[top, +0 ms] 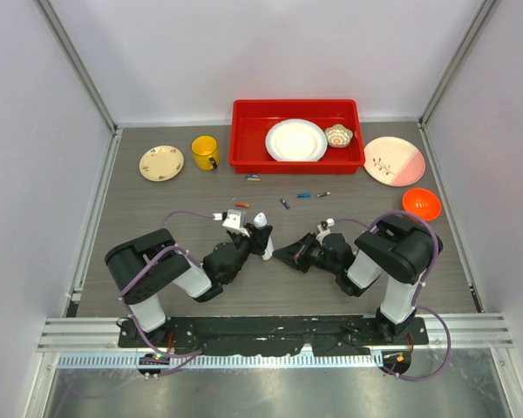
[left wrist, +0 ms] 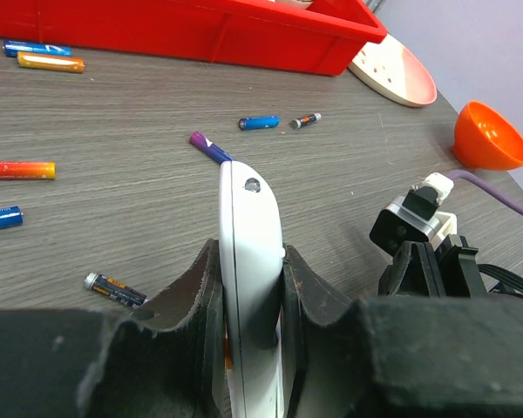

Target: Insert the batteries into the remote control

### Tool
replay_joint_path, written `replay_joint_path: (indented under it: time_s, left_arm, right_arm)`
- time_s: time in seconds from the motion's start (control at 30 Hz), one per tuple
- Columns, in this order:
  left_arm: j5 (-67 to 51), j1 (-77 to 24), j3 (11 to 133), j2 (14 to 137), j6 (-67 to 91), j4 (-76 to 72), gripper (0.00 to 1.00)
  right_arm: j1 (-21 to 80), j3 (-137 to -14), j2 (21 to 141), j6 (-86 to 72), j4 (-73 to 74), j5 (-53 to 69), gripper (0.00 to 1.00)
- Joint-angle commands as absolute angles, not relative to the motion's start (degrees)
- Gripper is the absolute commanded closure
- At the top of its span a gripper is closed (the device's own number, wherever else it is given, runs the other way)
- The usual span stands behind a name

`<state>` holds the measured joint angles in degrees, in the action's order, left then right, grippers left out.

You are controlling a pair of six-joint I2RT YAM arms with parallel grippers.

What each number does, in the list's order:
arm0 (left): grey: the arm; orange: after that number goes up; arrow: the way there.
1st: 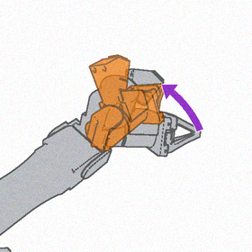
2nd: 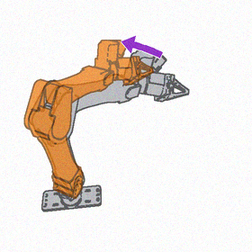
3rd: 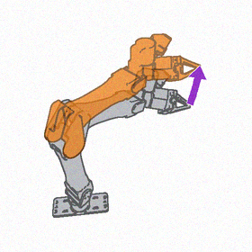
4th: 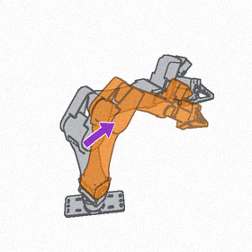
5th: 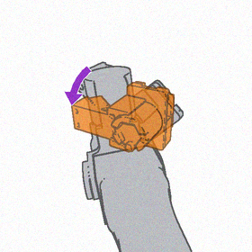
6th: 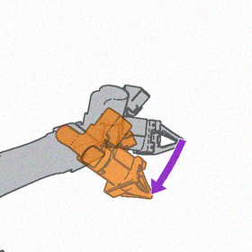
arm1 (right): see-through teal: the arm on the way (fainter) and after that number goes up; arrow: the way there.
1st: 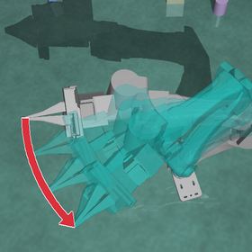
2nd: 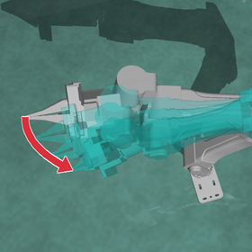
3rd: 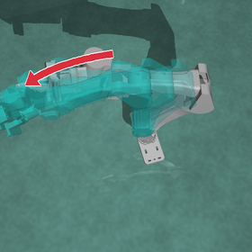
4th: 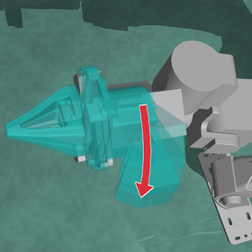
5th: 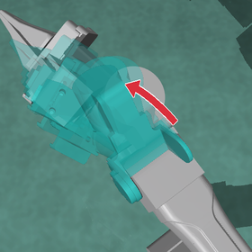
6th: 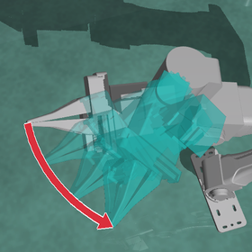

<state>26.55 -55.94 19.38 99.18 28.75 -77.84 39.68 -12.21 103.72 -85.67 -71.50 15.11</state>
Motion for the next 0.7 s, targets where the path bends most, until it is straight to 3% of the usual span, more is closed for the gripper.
replay_joint_path:
  time_s: [0.0, 0.67]
  left_arm:
    - [27.60, -56.69, 19.34, 100.02, 26.10, -88.59, 1.00]
    - [28.21, -56.69, 17.75, 97.65, 27.16, -88.59, 1.00]
  right_arm:
    - [40.08, -11.95, 100.55, -85.52, -87.80, 14.15, 0.93]
    - [39.55, -9.41, 102.22, -83.50, -87.63, 13.71, 0.92]
